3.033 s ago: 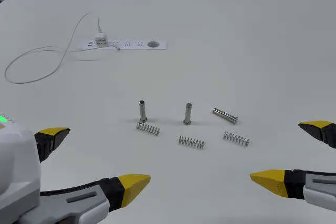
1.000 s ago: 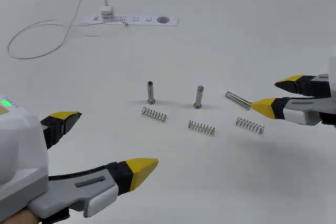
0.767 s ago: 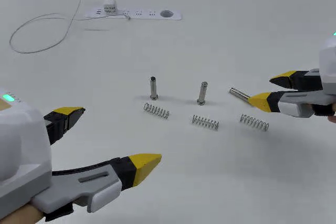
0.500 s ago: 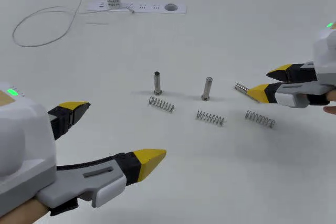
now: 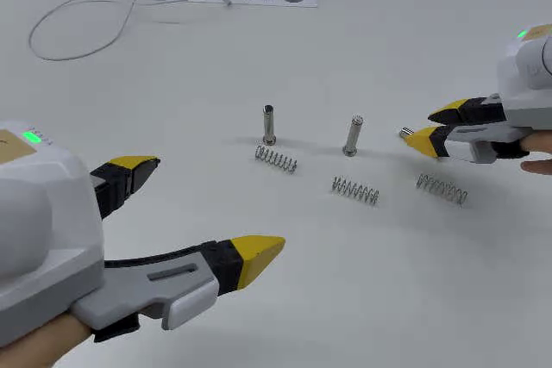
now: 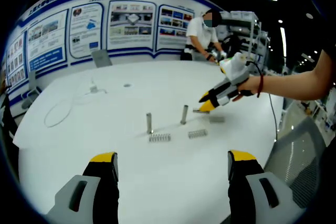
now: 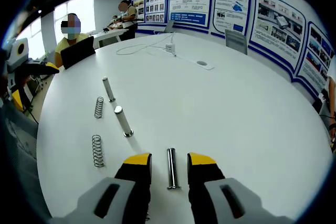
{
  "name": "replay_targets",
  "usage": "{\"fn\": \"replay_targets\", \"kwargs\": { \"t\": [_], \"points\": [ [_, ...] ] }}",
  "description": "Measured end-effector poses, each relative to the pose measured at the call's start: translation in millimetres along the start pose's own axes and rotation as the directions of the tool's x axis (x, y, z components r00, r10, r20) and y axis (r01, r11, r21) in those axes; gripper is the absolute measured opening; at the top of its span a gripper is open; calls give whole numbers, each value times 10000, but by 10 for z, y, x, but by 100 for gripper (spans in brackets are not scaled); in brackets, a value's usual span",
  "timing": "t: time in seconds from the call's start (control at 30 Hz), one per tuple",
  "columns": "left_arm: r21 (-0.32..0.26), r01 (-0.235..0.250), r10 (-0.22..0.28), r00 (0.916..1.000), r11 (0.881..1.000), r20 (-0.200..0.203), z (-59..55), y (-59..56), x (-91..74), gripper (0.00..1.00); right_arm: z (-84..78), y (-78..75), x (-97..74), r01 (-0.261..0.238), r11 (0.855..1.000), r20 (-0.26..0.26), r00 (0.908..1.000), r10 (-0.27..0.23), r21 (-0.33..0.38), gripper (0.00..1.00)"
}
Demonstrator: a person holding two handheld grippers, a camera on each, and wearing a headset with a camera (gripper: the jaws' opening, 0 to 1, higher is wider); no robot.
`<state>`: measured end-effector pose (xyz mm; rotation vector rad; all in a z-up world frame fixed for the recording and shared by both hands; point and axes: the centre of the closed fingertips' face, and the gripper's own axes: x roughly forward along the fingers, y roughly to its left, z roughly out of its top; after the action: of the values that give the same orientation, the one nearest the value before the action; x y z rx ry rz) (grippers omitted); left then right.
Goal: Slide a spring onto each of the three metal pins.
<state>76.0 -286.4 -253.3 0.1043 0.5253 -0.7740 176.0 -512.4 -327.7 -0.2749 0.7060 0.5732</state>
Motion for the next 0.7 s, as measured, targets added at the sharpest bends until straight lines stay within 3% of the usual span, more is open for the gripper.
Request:
{"fn": "replay_targets", "kwargs": {
  "t": [0.7],
  "points": [
    [-5,55,-56,9999,10000,-89,9,-9,19,88,-71,17,239,-292,9995,-476,9985,287,-94,15]
  ]
}}
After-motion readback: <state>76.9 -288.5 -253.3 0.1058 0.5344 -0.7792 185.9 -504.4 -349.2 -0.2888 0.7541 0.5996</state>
